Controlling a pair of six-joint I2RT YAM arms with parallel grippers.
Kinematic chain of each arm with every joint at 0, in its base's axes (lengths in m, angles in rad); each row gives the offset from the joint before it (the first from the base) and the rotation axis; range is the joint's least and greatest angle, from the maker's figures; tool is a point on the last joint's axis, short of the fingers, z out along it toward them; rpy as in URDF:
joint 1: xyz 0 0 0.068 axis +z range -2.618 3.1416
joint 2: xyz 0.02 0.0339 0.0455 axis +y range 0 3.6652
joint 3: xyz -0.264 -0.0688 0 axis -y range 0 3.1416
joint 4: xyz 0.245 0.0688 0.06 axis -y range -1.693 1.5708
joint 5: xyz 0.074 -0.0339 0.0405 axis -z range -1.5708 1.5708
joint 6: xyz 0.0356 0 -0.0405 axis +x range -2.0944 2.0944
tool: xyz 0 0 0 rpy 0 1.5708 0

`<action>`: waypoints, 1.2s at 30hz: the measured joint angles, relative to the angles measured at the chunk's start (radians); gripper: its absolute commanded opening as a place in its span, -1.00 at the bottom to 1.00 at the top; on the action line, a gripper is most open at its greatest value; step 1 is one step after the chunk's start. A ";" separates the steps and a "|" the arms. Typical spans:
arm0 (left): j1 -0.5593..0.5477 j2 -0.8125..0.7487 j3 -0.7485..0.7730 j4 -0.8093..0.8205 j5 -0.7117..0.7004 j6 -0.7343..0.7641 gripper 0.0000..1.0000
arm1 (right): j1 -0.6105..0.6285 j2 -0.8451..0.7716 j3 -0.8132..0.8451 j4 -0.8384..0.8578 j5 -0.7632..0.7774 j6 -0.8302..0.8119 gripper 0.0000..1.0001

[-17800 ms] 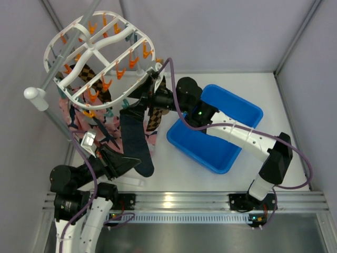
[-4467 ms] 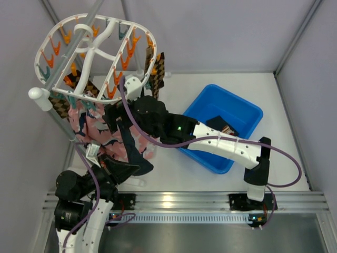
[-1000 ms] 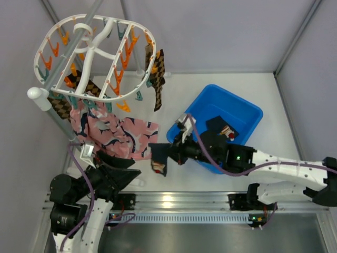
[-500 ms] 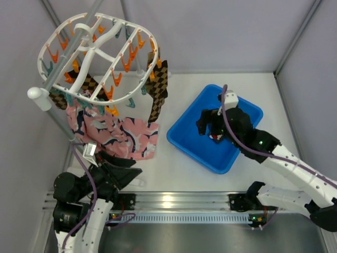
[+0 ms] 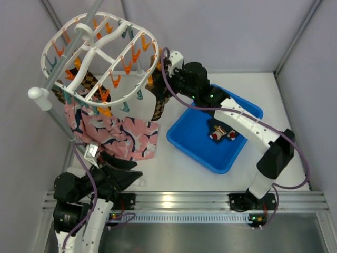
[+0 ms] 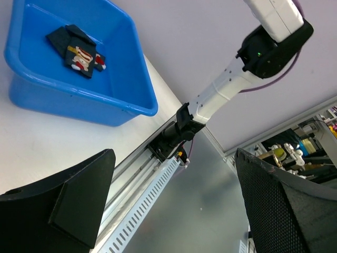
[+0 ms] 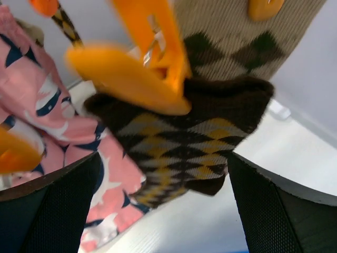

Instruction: Remove the socks clipped to the hanger

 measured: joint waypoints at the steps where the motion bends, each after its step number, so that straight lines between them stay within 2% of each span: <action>1: 0.000 0.000 0.000 0.000 0.004 0.001 0.96 | -0.012 0.030 0.034 0.002 -0.011 -0.016 0.99; 6: 0.000 0.000 0.000 0.000 0.018 0.006 0.96 | -0.108 0.133 0.100 0.018 -0.155 -0.052 0.99; 11: 0.000 0.000 -0.009 0.000 0.019 0.006 0.96 | -0.155 0.144 0.026 0.086 -0.198 -0.057 0.99; 12: 0.000 0.000 -0.011 0.000 0.019 0.006 0.96 | -0.156 0.145 0.016 0.092 -0.216 -0.058 0.87; 14: 0.000 0.000 -0.014 0.000 0.022 0.006 0.96 | -0.156 0.146 0.013 0.100 -0.270 -0.068 0.42; 15: 0.000 0.000 -0.014 0.000 0.022 0.006 0.96 | -0.156 0.146 0.013 0.104 -0.305 -0.067 -0.27; 16: 0.000 0.000 -0.014 0.000 0.022 0.006 0.96 | -0.158 0.146 0.019 0.105 -0.360 -0.073 -0.65; 17: 0.000 0.000 -0.014 0.000 0.021 0.006 0.96 | -0.158 0.147 0.026 0.106 -0.409 -0.072 -0.87; 18: 0.000 0.000 -0.013 0.000 0.021 0.006 0.96 | -0.158 0.148 0.029 0.107 -0.463 -0.060 -1.00; 21: 0.000 0.000 -0.013 0.000 0.014 0.006 0.97 | -0.156 0.145 0.023 0.119 -0.574 -0.014 -1.00; 25: 0.000 0.000 -0.013 0.000 0.001 0.007 0.96 | -0.145 0.026 -0.199 0.245 -0.647 0.093 -1.00; 28: 0.000 0.000 -0.014 0.000 -0.016 0.012 0.97 | -0.134 -0.052 -0.305 0.313 -0.686 0.197 -1.00; 32: 0.000 0.005 -0.014 0.000 -0.051 0.035 0.97 | -0.109 -0.130 -0.369 0.398 -0.712 0.343 -1.00; 36: 0.000 0.048 -0.011 0.000 -0.077 0.077 0.97 | -0.027 -0.201 -0.385 0.407 -0.718 0.416 -1.00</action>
